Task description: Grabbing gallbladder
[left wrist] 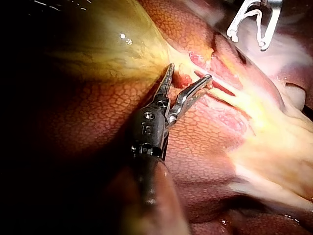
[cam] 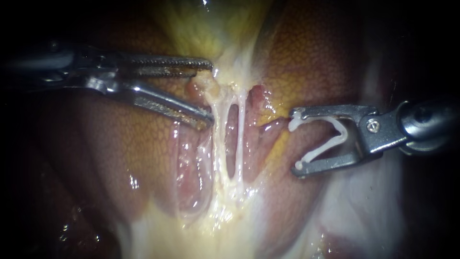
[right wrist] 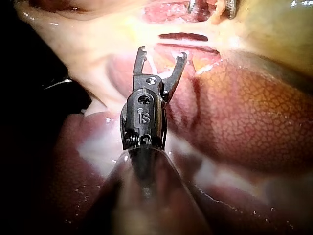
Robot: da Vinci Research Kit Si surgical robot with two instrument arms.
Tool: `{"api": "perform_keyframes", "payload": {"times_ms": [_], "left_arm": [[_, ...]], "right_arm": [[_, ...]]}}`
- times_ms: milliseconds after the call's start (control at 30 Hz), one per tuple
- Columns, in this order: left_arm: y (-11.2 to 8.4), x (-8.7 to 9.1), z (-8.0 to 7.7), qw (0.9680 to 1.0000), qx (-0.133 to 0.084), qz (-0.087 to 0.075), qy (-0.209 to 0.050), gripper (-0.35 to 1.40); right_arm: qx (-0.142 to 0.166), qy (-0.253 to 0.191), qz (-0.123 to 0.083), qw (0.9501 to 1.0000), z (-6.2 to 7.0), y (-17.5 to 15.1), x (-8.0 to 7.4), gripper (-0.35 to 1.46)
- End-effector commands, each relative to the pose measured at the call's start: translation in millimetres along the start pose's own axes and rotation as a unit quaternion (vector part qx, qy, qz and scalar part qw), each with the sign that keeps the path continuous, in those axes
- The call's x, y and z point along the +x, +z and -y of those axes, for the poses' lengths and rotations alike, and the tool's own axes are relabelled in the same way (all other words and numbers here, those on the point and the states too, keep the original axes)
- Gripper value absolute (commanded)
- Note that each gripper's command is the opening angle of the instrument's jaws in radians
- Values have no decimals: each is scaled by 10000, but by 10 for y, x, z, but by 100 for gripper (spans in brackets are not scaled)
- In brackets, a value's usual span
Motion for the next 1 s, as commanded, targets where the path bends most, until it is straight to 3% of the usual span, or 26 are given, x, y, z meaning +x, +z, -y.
{"api": "perform_keyframes", "payload": {"times_ms": [33,533,833,1000], "left_arm": [[-1,0,0,10000,-2,-1,-30,39],[-12,2,-7,9998,55,-53,-196,-33],[-23,-7,1,9993,73,-102,-362,-35],[-37,-23,0,9991,105,-100,-399,-35]], "right_arm": [[1,0,0,10000,0,0,0,57],[2,-1,0,10000,0,0,0,57],[2,-1,0,10000,0,0,0,57],[2,-1,0,10000,0,0,0,57]]}}
